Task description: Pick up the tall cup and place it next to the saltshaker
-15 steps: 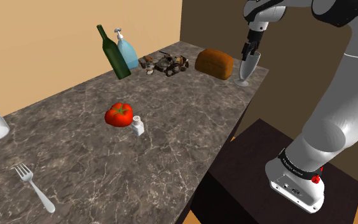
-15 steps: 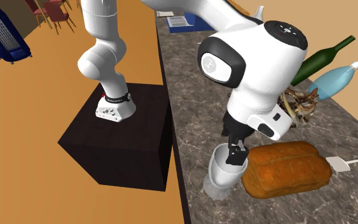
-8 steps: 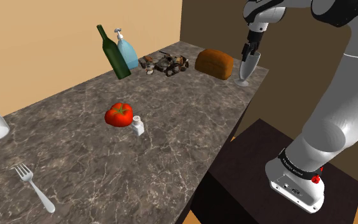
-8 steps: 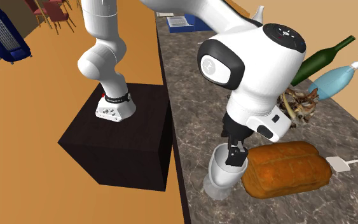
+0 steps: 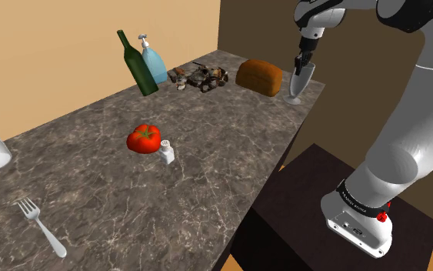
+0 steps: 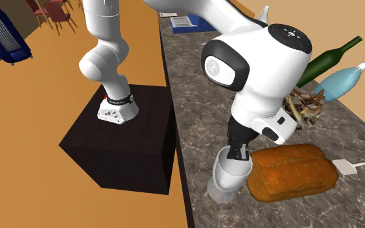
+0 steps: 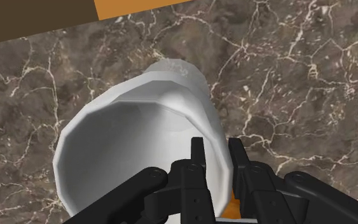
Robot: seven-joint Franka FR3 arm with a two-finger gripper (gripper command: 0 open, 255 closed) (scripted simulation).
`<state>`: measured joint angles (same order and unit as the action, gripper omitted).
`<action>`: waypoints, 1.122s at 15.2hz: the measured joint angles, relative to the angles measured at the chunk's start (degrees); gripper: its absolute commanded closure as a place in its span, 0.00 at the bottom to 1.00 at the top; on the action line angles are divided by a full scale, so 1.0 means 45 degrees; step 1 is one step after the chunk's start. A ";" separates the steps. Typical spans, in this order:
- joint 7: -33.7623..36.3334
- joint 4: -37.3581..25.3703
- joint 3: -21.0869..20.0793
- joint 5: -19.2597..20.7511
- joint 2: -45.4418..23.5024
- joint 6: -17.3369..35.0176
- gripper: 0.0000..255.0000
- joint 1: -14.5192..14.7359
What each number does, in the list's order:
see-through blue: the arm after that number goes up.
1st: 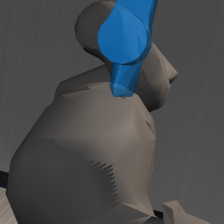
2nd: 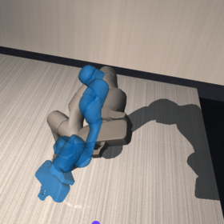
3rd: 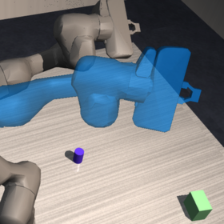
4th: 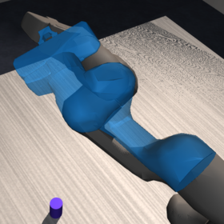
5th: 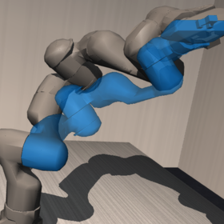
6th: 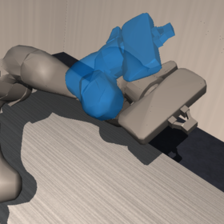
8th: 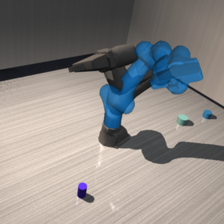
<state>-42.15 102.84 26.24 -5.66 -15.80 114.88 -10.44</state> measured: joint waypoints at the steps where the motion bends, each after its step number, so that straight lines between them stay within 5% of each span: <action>1: 0.0000 0.0000 0.0000 0.0000 0.0000 0.0000 1.00 0.0000; 17: 0.0151 -0.1484 0.0105 0.0306 0.0559 -0.1992 1.00 0.0034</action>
<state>-41.47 96.17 26.71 -4.29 -13.29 105.91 -10.29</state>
